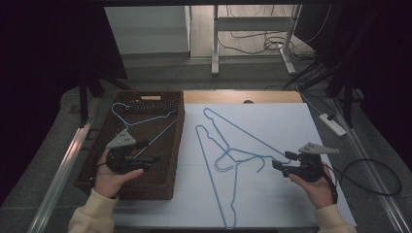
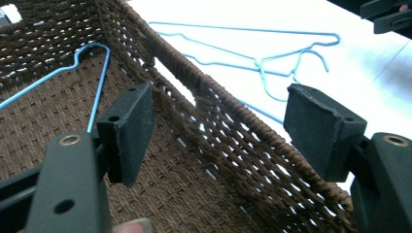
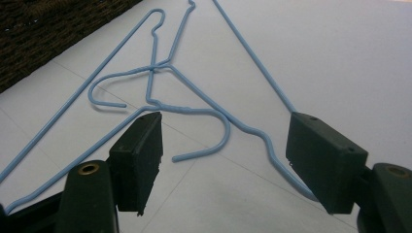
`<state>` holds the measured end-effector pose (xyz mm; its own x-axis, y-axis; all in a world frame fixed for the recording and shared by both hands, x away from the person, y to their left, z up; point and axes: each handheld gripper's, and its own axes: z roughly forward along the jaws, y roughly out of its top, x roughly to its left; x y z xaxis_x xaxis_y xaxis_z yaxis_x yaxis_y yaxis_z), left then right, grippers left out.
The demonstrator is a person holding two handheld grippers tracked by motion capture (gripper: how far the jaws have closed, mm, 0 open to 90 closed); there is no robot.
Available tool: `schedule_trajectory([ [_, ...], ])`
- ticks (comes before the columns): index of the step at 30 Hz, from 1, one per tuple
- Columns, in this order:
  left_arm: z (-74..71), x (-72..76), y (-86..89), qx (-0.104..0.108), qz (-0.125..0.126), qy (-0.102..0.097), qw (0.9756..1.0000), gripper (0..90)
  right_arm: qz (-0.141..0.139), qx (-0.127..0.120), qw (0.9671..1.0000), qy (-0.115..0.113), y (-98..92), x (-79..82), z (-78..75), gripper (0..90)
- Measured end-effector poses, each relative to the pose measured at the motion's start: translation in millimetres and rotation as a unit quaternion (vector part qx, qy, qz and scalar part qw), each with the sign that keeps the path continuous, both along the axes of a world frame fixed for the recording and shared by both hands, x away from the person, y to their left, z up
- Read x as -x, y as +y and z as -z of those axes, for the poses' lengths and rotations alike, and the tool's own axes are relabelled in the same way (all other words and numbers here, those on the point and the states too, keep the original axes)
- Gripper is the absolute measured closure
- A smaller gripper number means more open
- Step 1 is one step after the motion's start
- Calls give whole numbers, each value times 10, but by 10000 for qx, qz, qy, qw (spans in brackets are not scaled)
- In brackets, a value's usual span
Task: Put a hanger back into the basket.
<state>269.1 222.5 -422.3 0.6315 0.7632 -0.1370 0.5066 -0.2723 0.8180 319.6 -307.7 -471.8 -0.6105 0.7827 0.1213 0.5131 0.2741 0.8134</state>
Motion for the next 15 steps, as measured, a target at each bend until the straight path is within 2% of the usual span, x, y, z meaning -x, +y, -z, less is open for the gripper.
schedule_trajectory([
  [7,-64,76,-64,-22,111,15,9999,272,-10,27,10000,-8,7,15,-4,301],
  [15,-69,120,-113,-50,172,-20,9998,271,-18,53,10000,-58,35,27,-26,302],
])
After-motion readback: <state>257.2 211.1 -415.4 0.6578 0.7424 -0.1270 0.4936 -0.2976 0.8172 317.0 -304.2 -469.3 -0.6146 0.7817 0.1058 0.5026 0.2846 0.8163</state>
